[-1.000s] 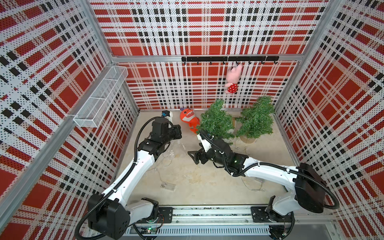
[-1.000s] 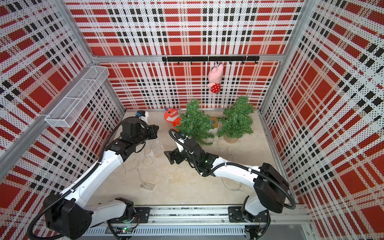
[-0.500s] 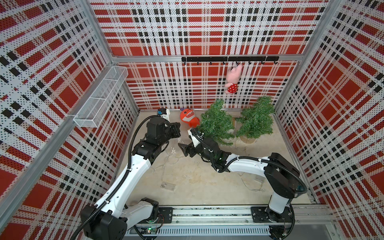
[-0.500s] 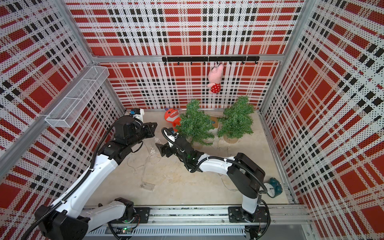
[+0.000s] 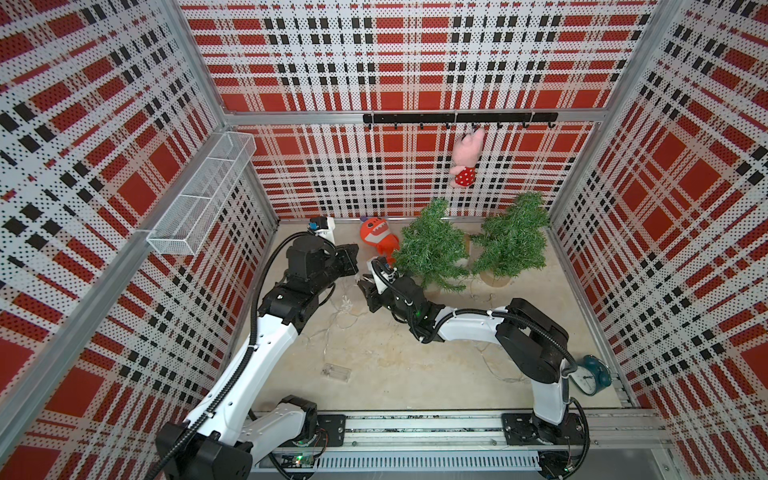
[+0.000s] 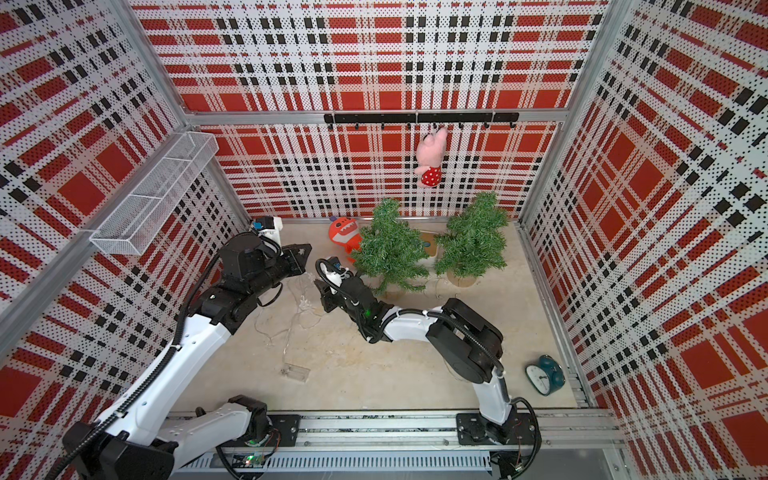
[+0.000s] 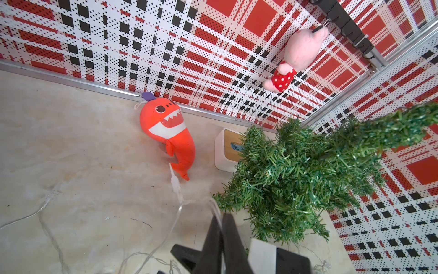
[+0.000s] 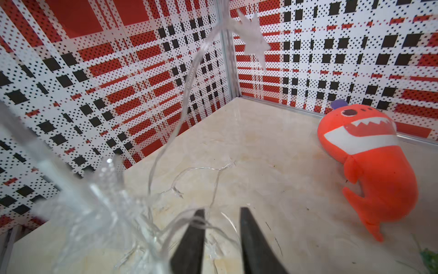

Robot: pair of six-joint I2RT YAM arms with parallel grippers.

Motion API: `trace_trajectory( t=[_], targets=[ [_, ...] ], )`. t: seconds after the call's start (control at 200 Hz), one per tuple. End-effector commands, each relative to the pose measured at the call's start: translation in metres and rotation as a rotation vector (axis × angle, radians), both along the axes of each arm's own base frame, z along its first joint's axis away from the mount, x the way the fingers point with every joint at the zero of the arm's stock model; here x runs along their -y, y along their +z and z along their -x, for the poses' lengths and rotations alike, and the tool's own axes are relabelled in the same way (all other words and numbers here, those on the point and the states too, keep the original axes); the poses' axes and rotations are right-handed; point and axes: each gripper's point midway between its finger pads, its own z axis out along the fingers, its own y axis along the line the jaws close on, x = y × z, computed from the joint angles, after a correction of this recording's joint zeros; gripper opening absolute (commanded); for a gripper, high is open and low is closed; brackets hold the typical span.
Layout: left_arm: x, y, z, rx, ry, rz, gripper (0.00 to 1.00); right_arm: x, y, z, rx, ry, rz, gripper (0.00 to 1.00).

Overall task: Wrap string light around the christmas tree
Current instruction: Pick up the light string from the center of the board.

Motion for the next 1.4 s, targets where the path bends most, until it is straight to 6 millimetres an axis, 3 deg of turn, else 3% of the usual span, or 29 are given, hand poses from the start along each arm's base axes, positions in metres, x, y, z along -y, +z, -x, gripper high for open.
trace_trajectory(
  t=[0.0,0.07,0.145,0.195,0.301,0.381,0.616,0.797,0.937,1.012,1.208,1.393],
  targets=[
    [-0.027,-0.002,0.001,0.009,0.071,0.006,0.25,0.011,0.038,-0.009,0.079,-0.086,0.017,0.07],
    [-0.041,-0.004,0.007,0.012,0.081,0.033,0.46,0.030,0.051,-0.021,0.134,-0.188,0.118,0.00],
    [-0.050,0.007,0.021,0.071,0.045,0.129,0.68,0.046,0.073,-0.030,0.209,-0.252,0.194,0.00],
    [-0.066,0.010,0.030,0.090,0.069,0.178,0.80,0.054,0.090,-0.034,0.250,-0.271,0.213,0.00],
    [-0.109,-0.014,0.036,0.044,0.191,0.175,0.88,0.057,0.118,-0.036,0.311,-0.257,0.210,0.00],
    [-0.115,-0.040,0.039,-0.005,0.220,0.155,0.89,0.054,0.127,-0.039,0.329,-0.241,0.215,0.00],
    [-0.066,-0.096,0.051,-0.009,0.235,0.079,0.87,0.055,0.143,-0.052,0.346,-0.228,0.208,0.00],
    [-0.014,-0.159,0.066,-0.106,0.154,0.062,0.82,0.055,0.133,-0.048,0.316,-0.194,0.200,0.00],
    [0.003,-0.188,0.072,-0.131,0.130,0.019,0.77,0.060,0.131,-0.046,0.316,-0.201,0.196,0.00],
    [0.007,-0.185,0.068,-0.115,0.111,0.008,0.75,0.061,0.137,-0.043,0.319,-0.188,0.182,0.00],
    [-0.001,-0.127,0.052,0.107,0.075,-0.021,0.75,0.057,0.160,-0.028,0.308,-0.108,0.122,0.00],
    [0.003,-0.102,0.052,0.268,-0.027,-0.011,0.73,0.053,0.186,-0.009,0.285,-0.015,0.046,0.00]
  ],
)
